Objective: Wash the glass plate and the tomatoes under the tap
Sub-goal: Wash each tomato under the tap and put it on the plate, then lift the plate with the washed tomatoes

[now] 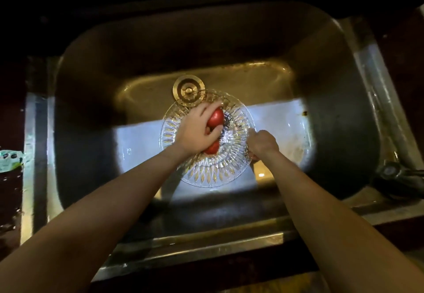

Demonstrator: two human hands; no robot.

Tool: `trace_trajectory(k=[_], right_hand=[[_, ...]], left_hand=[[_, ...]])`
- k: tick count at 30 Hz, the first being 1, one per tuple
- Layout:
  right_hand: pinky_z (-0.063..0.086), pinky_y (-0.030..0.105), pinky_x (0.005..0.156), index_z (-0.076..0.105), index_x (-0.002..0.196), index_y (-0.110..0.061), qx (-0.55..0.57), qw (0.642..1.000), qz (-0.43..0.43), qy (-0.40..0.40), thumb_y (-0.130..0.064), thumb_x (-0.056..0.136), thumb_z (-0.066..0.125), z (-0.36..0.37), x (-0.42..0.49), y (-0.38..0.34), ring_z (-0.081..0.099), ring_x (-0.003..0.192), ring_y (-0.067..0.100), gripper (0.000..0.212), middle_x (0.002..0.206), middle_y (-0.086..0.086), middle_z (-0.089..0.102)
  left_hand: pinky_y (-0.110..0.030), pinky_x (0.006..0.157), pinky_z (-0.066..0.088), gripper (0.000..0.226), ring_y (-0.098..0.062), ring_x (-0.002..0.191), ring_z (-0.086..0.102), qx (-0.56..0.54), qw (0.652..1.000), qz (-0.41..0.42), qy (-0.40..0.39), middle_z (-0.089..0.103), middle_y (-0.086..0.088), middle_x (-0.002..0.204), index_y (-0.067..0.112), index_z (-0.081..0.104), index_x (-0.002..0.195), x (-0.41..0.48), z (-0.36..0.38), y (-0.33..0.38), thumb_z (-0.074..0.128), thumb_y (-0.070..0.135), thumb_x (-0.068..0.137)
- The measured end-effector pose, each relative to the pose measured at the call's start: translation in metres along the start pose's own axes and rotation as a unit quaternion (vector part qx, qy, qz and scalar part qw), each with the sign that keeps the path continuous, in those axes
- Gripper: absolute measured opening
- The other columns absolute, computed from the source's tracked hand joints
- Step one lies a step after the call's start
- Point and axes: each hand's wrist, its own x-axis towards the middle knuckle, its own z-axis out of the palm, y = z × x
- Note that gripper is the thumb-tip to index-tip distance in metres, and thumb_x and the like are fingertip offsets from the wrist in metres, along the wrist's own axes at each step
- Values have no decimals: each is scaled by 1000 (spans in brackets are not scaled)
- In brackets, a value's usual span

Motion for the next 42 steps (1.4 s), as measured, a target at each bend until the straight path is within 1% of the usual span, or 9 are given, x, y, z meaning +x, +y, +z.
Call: trace_trajectory(k=[3, 10, 15, 21, 26, 31, 35, 38, 42], right_hand=[[45, 37, 92, 58, 111, 2, 11, 999, -28, 18, -38, 100, 21, 1, -1, -2, 59, 107, 37, 56, 114, 24, 63], [41, 34, 76, 56, 75, -10, 98, 976, -163, 108, -33, 100, 28, -4, -13, -8, 60, 84, 34, 45, 78, 12, 59], [48, 46, 81, 59, 79, -2, 81, 966, -209, 127, -29, 100, 31, -30, -37, -22, 62, 82, 40, 45, 81, 27, 63], [49, 56, 80, 60, 84, 9, 10, 955, -254, 151, -28, 100, 34, -94, -81, -62, 61, 82, 44, 48, 85, 32, 63], [52, 47, 78, 60, 90, 2, -78, 943, -253, 201, -33, 100, 29, -122, -111, -96, 62, 83, 37, 47, 89, 25, 64], [48, 39, 73, 60, 90, 0, -113, 935, -238, 239, -33, 100, 30, -125, -132, -112, 62, 82, 36, 45, 89, 23, 63], [42, 32, 62, 58, 87, -1, -118, 934, -232, 246, -32, 100, 31, -122, -144, -119, 56, 70, 29, 43, 80, 17, 58], [38, 30, 63, 54, 80, -7, -96, 936, -220, 256, -32, 100, 31, -117, -152, -120, 55, 70, 29, 39, 79, 15, 57], [47, 37, 68, 55, 82, -6, -30, 949, -199, 244, -31, 99, 31, -107, -167, -117, 58, 74, 30, 39, 83, 16, 59]], left_hand=[[-40, 96, 35, 64, -21, 117, 44, 89, 994, 56, -15, 43, 0, 139, 36, 26, 141, -16, 7, -2, 44, 53, 81], [-32, 82, 48, 66, -20, 112, 47, 59, 996, 39, 45, 39, 2, 143, 35, 24, 142, -26, 2, 7, 45, 50, 81], [-35, 82, 51, 66, -18, 115, 46, -10, 997, 19, 73, 39, 4, 142, 36, 23, 141, -28, -14, 22, 47, 48, 80], [-32, 79, 50, 65, -14, 111, 47, -99, 986, 1, 136, 42, 8, 138, 41, 24, 140, -23, -51, 60, 45, 46, 79], [-31, 84, 42, 64, -2, 110, 38, -187, 970, -30, 149, 39, 12, 136, 46, 22, 137, -22, -78, 79, 43, 45, 77], [-39, 93, 40, 63, -16, 121, 44, -236, 962, -36, 132, 40, 5, 139, 45, 22, 138, -25, -93, 81, 50, 37, 82], [-36, 93, 35, 64, -20, 122, 46, -230, 965, -29, 123, 40, 2, 141, 41, 23, 140, -32, -104, 77, 53, 32, 85], [-35, 92, 34, 64, -21, 124, 44, -202, 973, -20, 114, 40, 2, 142, 41, 23, 141, -36, -117, 72, 52, 35, 85], [-42, 97, 39, 64, -21, 123, 44, -151, 985, 5, 88, 43, 2, 139, 42, 21, 141, -42, -139, 62, 49, 42, 83]])
